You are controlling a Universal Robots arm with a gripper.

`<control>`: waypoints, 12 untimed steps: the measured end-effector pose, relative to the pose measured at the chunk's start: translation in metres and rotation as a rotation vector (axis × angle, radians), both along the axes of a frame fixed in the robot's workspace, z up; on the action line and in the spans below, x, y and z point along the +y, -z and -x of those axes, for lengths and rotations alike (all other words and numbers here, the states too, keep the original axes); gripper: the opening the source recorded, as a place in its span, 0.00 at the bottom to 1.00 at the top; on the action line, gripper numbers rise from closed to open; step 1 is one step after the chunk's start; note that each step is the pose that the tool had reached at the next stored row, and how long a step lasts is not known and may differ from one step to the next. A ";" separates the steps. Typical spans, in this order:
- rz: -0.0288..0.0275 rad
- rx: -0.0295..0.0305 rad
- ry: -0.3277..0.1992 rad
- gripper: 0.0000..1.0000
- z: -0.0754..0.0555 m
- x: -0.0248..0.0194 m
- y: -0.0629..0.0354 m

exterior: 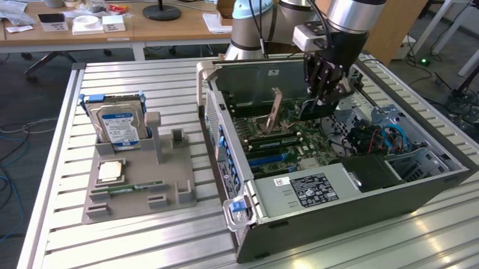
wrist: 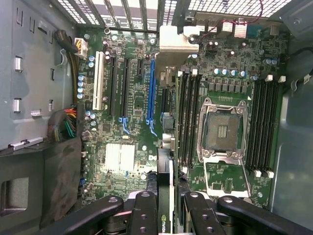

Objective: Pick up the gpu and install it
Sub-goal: 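Insert the gpu into the slot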

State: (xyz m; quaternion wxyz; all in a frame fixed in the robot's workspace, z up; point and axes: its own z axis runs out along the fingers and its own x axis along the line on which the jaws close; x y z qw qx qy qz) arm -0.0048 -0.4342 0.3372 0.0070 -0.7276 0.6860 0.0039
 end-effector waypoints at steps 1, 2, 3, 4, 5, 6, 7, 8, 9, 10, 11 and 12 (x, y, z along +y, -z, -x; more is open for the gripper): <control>0.0003 0.0001 0.000 0.26 0.000 0.0000 0.0009; 0.0003 0.0001 0.000 0.26 0.000 0.0000 0.0019; 0.0003 0.0001 0.000 0.26 0.000 0.0000 0.0031; 0.0003 0.0001 0.000 0.26 0.001 0.0000 0.0042; 0.0004 0.0000 0.000 0.26 0.001 0.0000 0.0055; 0.0004 -0.0002 0.000 0.26 0.002 0.0000 0.0067; 0.0004 -0.0005 0.000 0.26 0.002 0.0000 0.0080; 0.0004 -0.0007 0.000 0.26 0.003 0.0000 0.0093; 0.0003 -0.0012 0.000 0.26 0.003 0.0000 0.0106; 0.0004 -0.0016 0.000 0.26 0.004 0.0000 0.0117; 0.0003 -0.0021 0.000 0.26 0.004 0.0000 0.0127; 0.0003 -0.0024 0.000 0.26 0.005 0.0000 0.0135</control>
